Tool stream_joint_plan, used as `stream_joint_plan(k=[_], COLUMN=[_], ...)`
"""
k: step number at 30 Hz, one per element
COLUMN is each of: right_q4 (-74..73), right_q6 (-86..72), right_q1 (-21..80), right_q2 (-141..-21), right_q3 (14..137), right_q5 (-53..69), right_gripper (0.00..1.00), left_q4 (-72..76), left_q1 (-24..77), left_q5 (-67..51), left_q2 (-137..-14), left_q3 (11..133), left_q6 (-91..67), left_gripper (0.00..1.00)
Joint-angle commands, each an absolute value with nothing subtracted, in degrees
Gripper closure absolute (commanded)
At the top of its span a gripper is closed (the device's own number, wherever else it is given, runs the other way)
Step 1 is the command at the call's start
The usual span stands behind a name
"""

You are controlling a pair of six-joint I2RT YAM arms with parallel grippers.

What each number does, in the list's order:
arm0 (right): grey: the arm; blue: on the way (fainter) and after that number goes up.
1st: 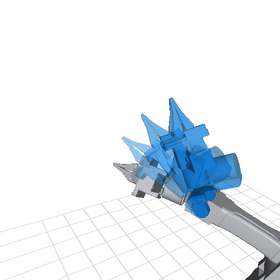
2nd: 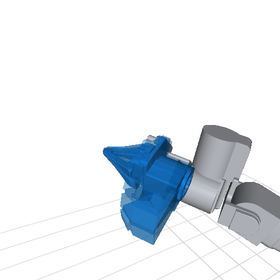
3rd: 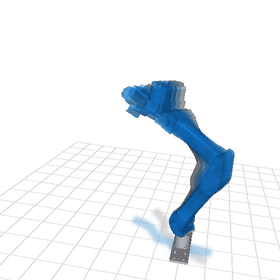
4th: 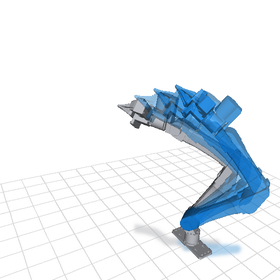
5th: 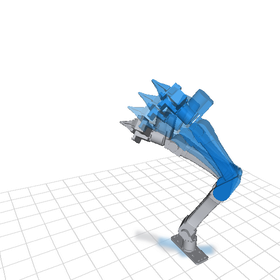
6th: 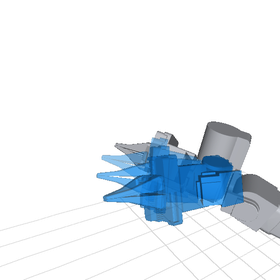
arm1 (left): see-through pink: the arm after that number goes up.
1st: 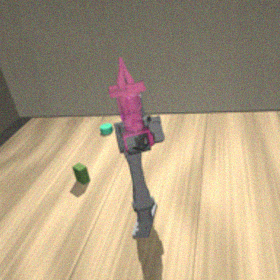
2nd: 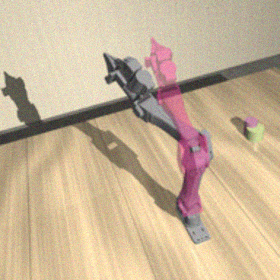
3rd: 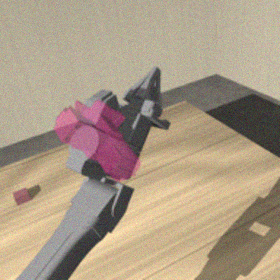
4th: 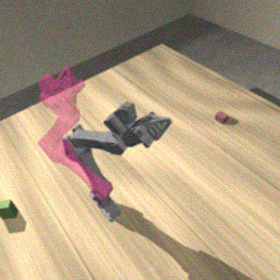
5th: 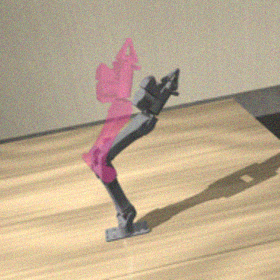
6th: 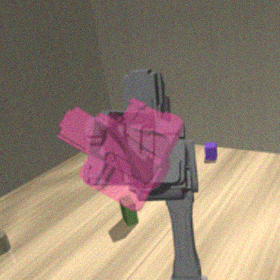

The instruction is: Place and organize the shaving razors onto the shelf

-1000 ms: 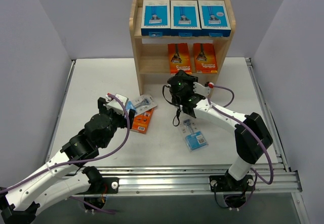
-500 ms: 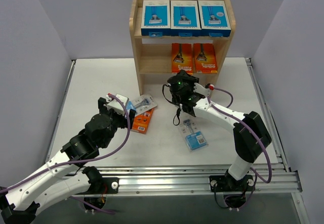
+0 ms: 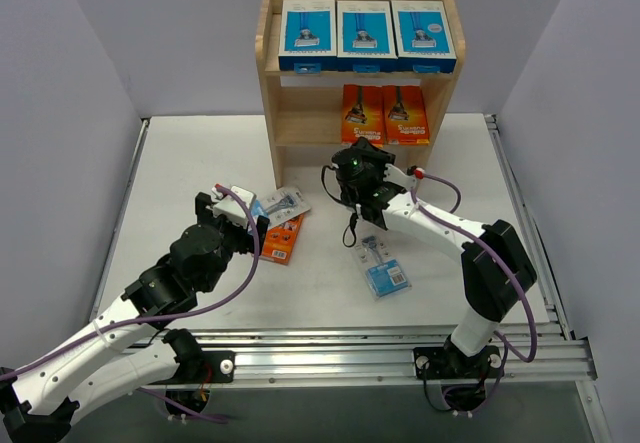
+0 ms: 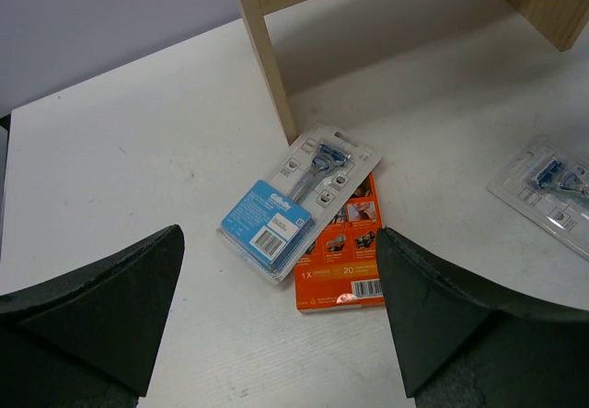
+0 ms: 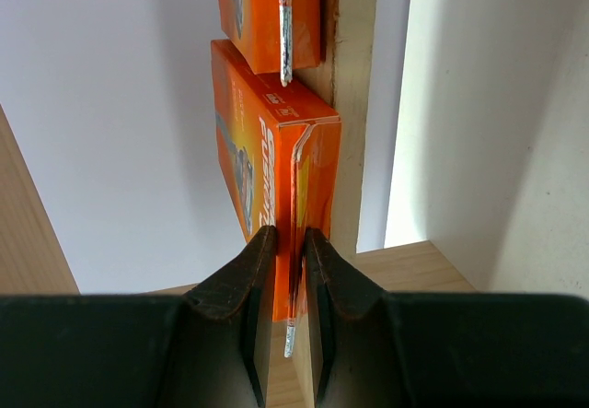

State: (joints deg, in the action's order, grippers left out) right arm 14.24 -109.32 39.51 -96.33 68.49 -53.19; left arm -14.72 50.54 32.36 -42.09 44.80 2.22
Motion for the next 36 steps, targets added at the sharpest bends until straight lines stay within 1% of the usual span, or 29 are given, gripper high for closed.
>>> stream_joint_plan(k=[1, 22, 28, 29, 34, 35, 36], right_q4=[13.7, 15.2, 15.5, 15.6, 15.7, 15.9, 16.0], right_q6=[-111.3, -108.4, -108.0, -108.1, -107.6, -107.1, -106.9], right_q1=[38.7, 37.1, 37.0, 37.0, 37.0, 37.0, 37.0], right_q2=[-95.2, -94.3, -94.5, -94.6, -94.7, -94.4, -94.3], right_q3=[70.0, 69.4, 69.6, 69.5, 69.5, 69.5, 69.6], right_q5=[-57.5, -55.4, -54.8, -54.8, -54.7, -54.7, -54.8], right_gripper=[1.0, 1.0, 0.94, 0.91, 0.84, 0.8, 0.77], left_q4=[-11.7, -11.8, -11.8, -11.8, -11.9, -11.9, -11.9], left_q1=[50.8, 50.7, 50.8, 50.7, 50.8, 50.8, 50.7], left_q5=[33.0, 33.3, 33.5, 33.5, 33.4, 33.4, 33.4], left_q2=[-42.0, -42.1, -41.9, -41.9, -41.9, -41.9, -41.9], left_q3=[44.9, 45.1, 45.2, 45.1, 45.2, 45.1, 45.1], left_q6=[2.8, 2.8, 2.9, 2.9, 2.9, 2.9, 2.9], left_gripper=[0.06, 0.06, 0.06, 0.06, 0.06, 0.06, 0.06])
